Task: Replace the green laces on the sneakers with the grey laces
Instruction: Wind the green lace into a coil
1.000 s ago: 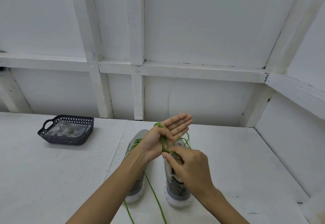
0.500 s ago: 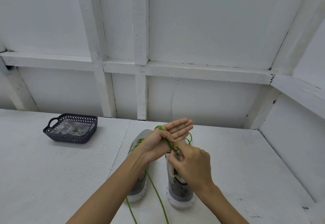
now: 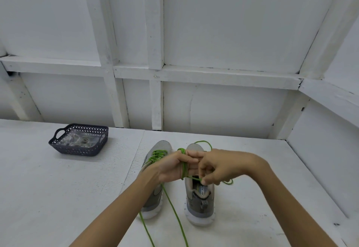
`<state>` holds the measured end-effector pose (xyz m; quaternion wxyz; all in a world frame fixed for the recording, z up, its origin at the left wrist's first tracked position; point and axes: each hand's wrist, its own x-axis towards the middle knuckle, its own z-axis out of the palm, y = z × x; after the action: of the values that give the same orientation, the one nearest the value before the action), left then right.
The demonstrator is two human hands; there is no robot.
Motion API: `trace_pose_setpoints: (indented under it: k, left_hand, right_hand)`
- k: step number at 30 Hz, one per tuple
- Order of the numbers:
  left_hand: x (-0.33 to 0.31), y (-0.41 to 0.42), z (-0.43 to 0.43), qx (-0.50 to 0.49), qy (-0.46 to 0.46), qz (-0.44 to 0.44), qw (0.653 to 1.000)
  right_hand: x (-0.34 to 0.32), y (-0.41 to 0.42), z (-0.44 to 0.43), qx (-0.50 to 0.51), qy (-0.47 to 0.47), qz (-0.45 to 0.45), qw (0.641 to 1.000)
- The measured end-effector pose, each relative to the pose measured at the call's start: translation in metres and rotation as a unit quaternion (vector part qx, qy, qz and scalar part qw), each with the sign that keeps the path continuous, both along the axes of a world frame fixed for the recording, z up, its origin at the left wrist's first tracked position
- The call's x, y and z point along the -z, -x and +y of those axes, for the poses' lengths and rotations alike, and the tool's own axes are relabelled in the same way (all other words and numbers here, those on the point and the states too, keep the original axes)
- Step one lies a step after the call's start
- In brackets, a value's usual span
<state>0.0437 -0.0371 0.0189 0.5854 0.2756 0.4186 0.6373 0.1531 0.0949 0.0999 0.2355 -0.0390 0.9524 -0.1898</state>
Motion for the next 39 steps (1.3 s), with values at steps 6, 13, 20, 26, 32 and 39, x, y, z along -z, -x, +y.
trace_pose_setpoints:
  k: [6,13,20,26,32,39]
  left_hand:
    - [0.009,-0.01,0.002,0.052,-0.01,-0.034,0.998]
    - [0.008,-0.021,0.012,0.109,-0.006,-0.077,0.991]
    - [0.005,-0.027,0.009,0.159,-0.082,-0.129,0.975]
    - [-0.012,-0.031,0.006,0.15,-0.065,-0.1,0.981]
    - [-0.022,-0.024,0.003,0.165,-0.119,-0.085,0.975]
    - [-0.024,0.008,0.0,0.085,-0.157,-0.091,0.98]
  right_hand:
    - [-0.028,0.007,0.006,-0.021,0.032,0.051,0.998]
    - [-0.02,0.025,0.014,-0.035,0.089,0.102,0.99]
    - [0.0,0.037,0.027,0.027,0.197,0.168,0.966]
    - [0.019,0.031,0.03,0.076,0.299,0.152,0.939]
    - [0.064,0.05,-0.055,0.482,0.241,0.296,0.788]
    - [0.069,-0.03,-0.012,0.102,0.262,0.071,0.957]
